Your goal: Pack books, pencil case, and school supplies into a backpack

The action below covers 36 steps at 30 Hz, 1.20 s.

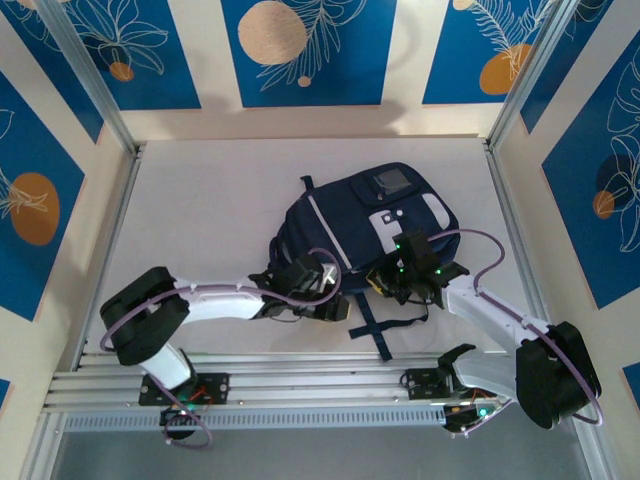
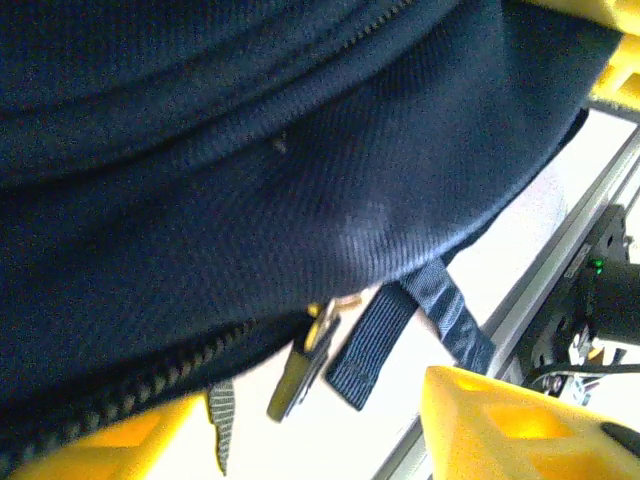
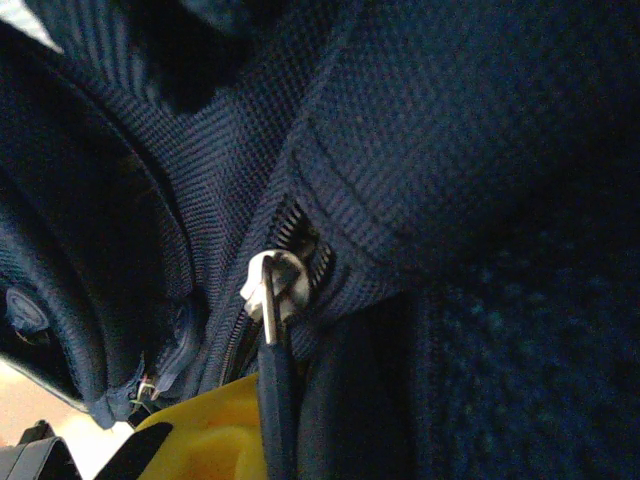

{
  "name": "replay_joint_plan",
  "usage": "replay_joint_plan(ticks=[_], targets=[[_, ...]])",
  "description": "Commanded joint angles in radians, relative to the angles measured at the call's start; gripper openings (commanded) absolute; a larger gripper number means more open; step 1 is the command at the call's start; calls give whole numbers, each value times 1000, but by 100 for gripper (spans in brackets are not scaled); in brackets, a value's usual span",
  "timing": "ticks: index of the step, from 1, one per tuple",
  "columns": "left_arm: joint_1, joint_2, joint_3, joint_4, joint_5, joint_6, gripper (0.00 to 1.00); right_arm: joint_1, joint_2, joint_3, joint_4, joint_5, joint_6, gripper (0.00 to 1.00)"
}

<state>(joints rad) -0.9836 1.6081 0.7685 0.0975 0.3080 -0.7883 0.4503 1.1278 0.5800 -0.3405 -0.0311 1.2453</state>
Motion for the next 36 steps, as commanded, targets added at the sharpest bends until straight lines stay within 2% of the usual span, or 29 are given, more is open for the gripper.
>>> replay_joint_plan(ticks=[1, 5, 7, 15, 24, 36], targets=[[6, 22, 36, 47, 18, -8, 47, -12, -18, -9, 47, -8, 18, 0], [6, 35, 52, 36, -11, -6, 44, -12, -14, -14, 58, -12, 23, 0], [6, 43, 58, 35, -20, -5, 39, -12, -14, -17, 61, -14, 26, 0], [7, 53, 59, 7, -42, 11, 0, -19, -17, -26, 55, -7, 25, 0], [12, -46, 27, -154, -127, 64, 0, -25, -46, -29, 4, 52, -3, 0], [54, -99, -26, -282, -93, 114, 0, -48, -42, 26, -124, 168, -56, 0]])
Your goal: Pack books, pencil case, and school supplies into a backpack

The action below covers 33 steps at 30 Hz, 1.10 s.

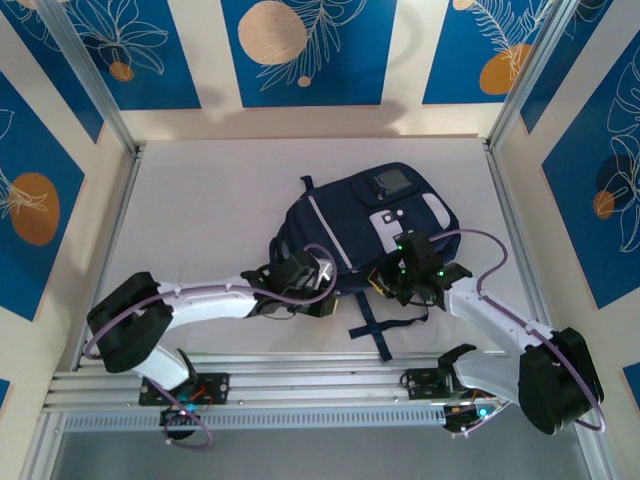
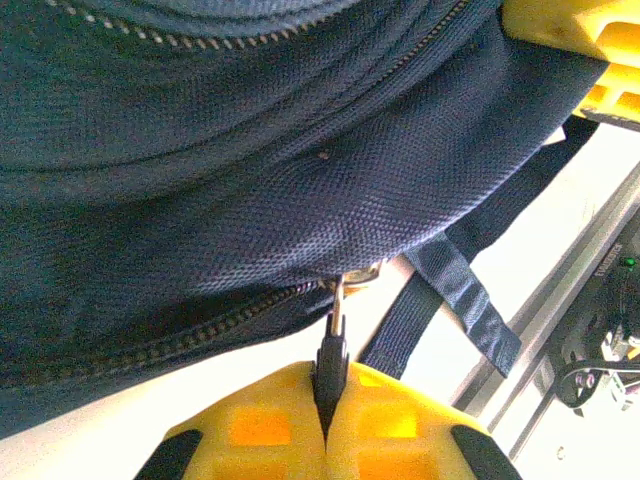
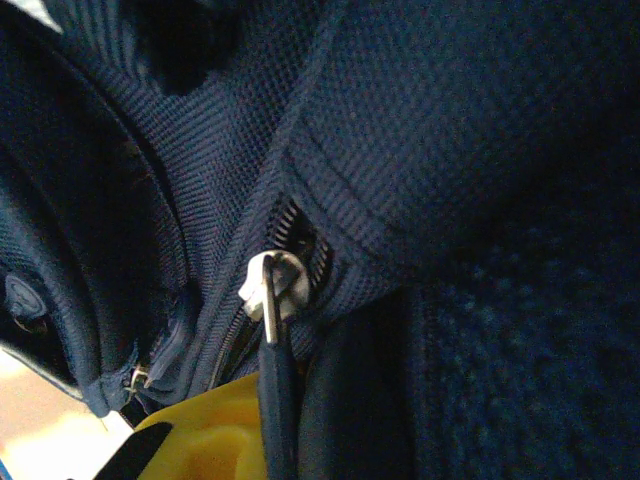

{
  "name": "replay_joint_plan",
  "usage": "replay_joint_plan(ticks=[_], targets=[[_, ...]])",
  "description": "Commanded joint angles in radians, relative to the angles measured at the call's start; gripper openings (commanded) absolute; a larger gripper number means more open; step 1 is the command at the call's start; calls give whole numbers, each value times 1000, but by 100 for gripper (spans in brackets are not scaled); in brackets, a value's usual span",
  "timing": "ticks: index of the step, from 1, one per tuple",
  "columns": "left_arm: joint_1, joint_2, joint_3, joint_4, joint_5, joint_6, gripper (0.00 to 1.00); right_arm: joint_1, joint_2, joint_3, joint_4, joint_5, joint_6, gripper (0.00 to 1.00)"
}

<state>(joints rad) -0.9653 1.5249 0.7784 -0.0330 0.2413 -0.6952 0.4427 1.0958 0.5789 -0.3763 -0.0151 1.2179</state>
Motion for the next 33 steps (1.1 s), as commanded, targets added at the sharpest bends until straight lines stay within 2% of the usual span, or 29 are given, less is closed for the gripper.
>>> replay_joint_plan(ticks=[1, 12, 17, 19, 20, 21, 23, 25, 28, 31, 33], targets=[[39, -19, -38, -160, -25, 26, 0, -48, -10, 26, -91, 152, -30, 0], [94, -46, -35, -229, 3, 76, 0, -91, 17, 49, -97, 151, -79, 0], [92, -45, -55, -78, 142, 14, 0, -86, 28, 11, 50, 4, -88, 0], [89, -54, -66, 3, 198, -47, 0, -71, 24, 11, 44, 2, -104, 0], [88, -64, -73, 40, 219, -89, 0, -60, 23, 24, 13, 27, -121, 3], [85, -76, -83, 77, 231, -126, 0, -49, 20, 36, -18, 55, -140, 14], [85, -104, -111, 145, 246, -229, 0, -30, 6, 62, -82, 100, -178, 43], [84, -124, -145, 211, 254, -327, 0, -7, -27, 84, -125, 124, -214, 59], [82, -151, -212, 268, 241, -462, 0, 47, -82, 126, -200, 172, -262, 64], [78, -181, -330, 435, 212, -629, 0, 106, -128, 150, -222, 167, -327, 64], [78, -231, -355, 425, 182, -659, 0, 151, -135, 167, -225, 152, -391, 65]])
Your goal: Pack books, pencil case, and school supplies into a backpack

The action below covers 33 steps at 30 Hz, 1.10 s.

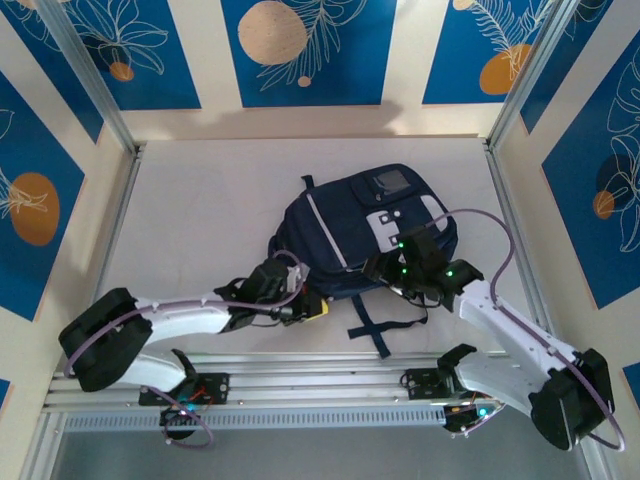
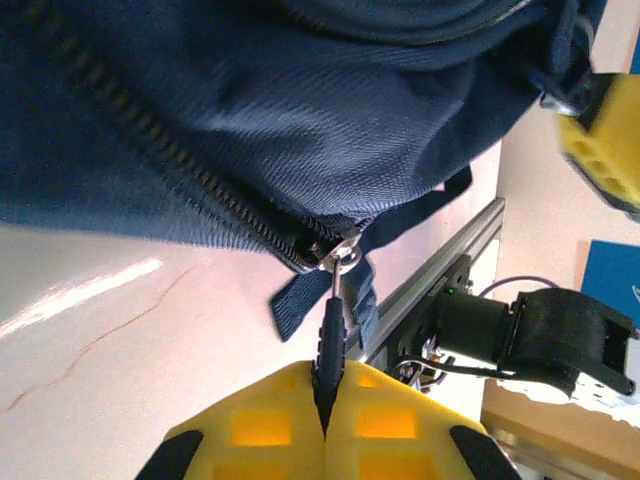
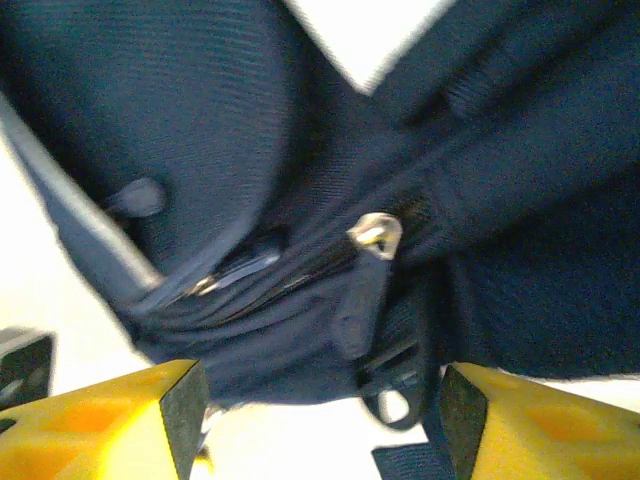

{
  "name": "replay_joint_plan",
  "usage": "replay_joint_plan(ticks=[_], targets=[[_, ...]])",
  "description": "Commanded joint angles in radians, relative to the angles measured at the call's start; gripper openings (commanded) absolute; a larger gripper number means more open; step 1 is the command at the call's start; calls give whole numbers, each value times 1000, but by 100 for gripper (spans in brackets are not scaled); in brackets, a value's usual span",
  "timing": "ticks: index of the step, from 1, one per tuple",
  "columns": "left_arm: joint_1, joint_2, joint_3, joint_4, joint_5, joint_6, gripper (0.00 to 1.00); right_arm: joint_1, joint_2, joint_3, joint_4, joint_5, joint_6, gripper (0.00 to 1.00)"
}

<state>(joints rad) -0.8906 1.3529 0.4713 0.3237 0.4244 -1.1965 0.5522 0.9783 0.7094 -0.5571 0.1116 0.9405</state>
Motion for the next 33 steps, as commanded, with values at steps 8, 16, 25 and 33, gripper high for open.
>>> replay_joint_plan(ticks=[8, 16, 25, 33], targets=[[30, -308, -29, -227, -116, -62, 0, 181, 142, 234, -97, 95, -304, 65], [71, -347, -142, -165, -124, -109, 0, 208, 433, 450, -78, 11, -311, 63], [105, -385, -150, -205, -131, -89, 0, 330, 528, 486, -126, 107, -171, 55], [107, -386, -142, -213, -121, -95, 0, 362, 205, 140, 27, 63, 628, 54]])
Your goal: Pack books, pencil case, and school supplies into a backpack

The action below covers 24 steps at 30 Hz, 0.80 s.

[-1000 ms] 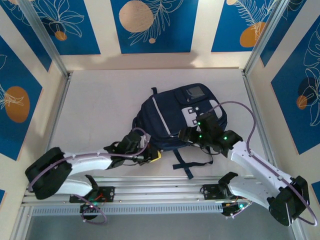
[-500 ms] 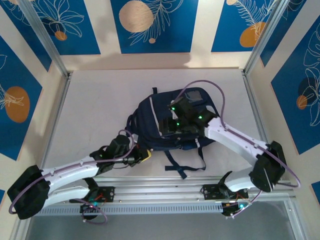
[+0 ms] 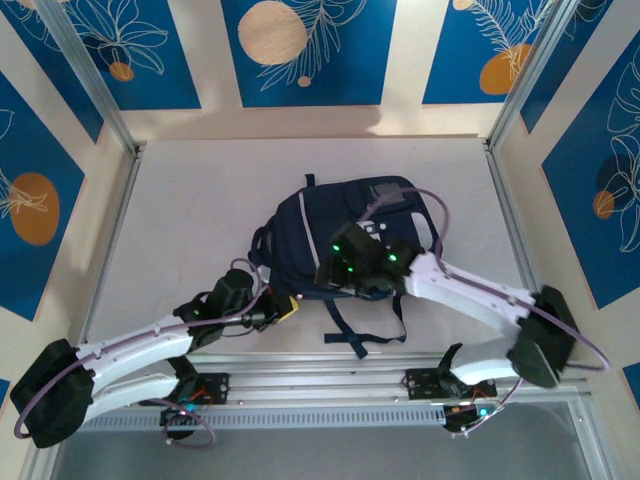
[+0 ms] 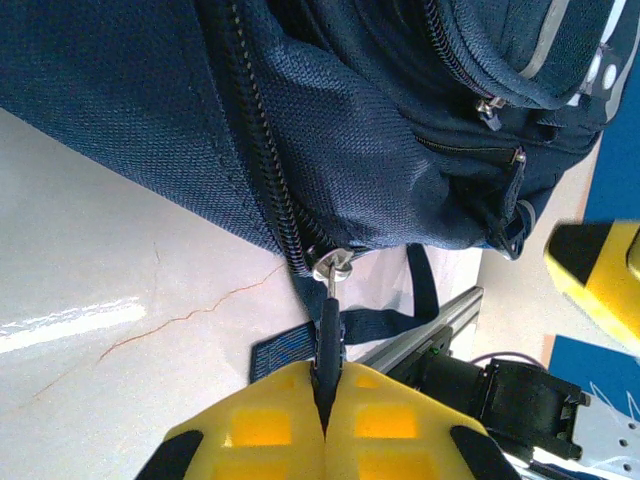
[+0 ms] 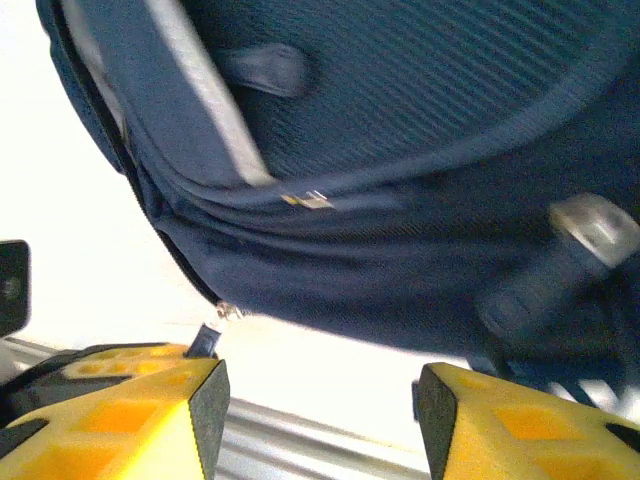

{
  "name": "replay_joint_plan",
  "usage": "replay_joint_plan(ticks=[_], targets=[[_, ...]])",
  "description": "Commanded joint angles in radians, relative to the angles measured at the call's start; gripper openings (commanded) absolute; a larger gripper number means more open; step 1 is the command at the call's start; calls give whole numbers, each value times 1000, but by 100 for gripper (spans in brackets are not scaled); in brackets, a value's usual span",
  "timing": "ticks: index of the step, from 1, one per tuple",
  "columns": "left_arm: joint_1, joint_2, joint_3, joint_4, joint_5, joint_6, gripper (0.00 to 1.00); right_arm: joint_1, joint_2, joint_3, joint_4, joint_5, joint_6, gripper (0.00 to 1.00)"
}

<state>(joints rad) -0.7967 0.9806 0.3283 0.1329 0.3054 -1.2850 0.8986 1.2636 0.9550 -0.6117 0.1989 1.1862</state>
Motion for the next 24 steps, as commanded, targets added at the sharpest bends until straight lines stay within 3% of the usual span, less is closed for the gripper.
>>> replay_joint_plan(ticks=[1, 4, 6, 9, 11, 18, 21, 24], targets=[[14, -15, 2, -23, 1, -9, 0, 27, -103, -152, 131, -29, 462, 55], [13, -27, 7, -37, -2, -10, 0, 52, -101, -198, 198, -23, 587, 61], [13, -29, 8, -42, -3, -8, 0, 51, -68, -192, 233, -30, 605, 65], [13, -25, 8, -38, -6, -8, 0, 45, -19, -188, 265, -7, 642, 78], [13, -23, 8, -32, -8, -12, 0, 34, 9, -198, 323, 9, 655, 79], [13, -30, 9, -32, -23, -15, 0, 27, 107, -215, 357, 63, 720, 71], [14, -32, 7, -34, -33, -17, 0, 13, 144, -229, 363, 94, 731, 62], [16, -33, 0, -35, -47, -21, 0, -14, 161, -259, 415, 112, 736, 45]])
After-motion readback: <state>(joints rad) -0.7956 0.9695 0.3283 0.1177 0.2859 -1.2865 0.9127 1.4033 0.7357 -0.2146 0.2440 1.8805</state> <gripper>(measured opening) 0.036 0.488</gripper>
